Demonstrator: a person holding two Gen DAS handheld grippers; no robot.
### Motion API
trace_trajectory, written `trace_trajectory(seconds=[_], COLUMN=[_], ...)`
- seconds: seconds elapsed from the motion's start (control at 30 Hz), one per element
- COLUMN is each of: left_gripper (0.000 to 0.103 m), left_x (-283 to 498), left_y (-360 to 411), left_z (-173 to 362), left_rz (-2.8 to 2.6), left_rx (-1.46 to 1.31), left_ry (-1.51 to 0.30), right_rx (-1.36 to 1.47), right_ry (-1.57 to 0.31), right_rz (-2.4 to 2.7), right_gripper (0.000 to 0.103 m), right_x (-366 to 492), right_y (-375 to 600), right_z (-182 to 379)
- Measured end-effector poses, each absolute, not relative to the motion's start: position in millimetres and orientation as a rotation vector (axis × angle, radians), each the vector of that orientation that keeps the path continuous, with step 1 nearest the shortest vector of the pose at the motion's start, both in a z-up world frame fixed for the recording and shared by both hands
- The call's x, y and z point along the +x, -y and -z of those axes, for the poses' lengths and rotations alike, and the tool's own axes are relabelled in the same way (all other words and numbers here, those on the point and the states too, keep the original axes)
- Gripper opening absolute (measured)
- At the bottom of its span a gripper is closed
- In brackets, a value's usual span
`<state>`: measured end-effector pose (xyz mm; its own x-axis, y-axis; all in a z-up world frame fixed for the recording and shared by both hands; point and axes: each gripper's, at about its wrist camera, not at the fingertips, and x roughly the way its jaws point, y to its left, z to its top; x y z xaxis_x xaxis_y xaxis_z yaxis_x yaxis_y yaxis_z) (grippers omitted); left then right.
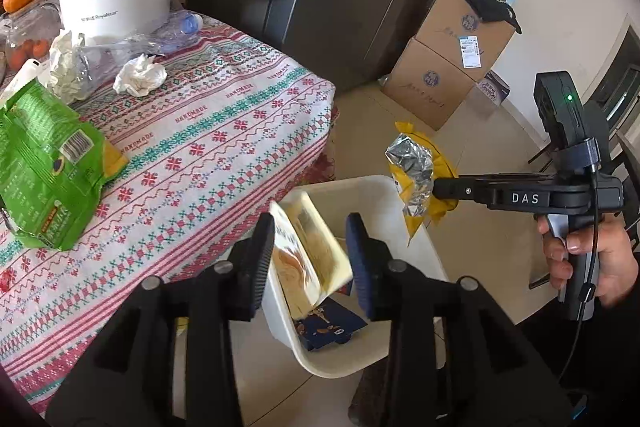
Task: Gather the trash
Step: 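Carry the pouch and yellow wrapper over the white bin and release both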
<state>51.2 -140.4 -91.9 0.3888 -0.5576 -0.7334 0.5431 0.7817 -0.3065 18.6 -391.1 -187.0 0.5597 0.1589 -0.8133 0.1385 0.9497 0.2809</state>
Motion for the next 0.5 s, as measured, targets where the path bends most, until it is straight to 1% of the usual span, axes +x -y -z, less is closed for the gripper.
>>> trace_trajectory(seconds=[0.13, 0.3, 0.33, 0.5], left_gripper=[0.049, 0.063, 0.064, 0.075], left_x=[52.2, 52.5, 52.8, 56.2], left_y=[134.0, 124.1, 121.1, 106.4], left_z=[91.0, 85.2, 83.7, 79.5], left_rz=[0.687, 0.66, 0.653, 0.581], left_rx=[-0.008, 0.017, 0.017, 0.031], left_ry=[-0.949, -0.94, -0.935, -0.926], right_rx=[0.308, 0.278, 0.271, 0.255], right_ry=[-1.002, -1.033, -1.038, -1.082], right_rz=[-0.029, -0.049, -0.051, -0.056], right_gripper=[0.027, 0.028, 0.029, 0.033], right_x=[21.7, 24.0, 24.4, 27.7], right_y=[384.5, 373.7, 371.8, 364.2], right_z=[188.9, 193.1, 194.0, 199.4])
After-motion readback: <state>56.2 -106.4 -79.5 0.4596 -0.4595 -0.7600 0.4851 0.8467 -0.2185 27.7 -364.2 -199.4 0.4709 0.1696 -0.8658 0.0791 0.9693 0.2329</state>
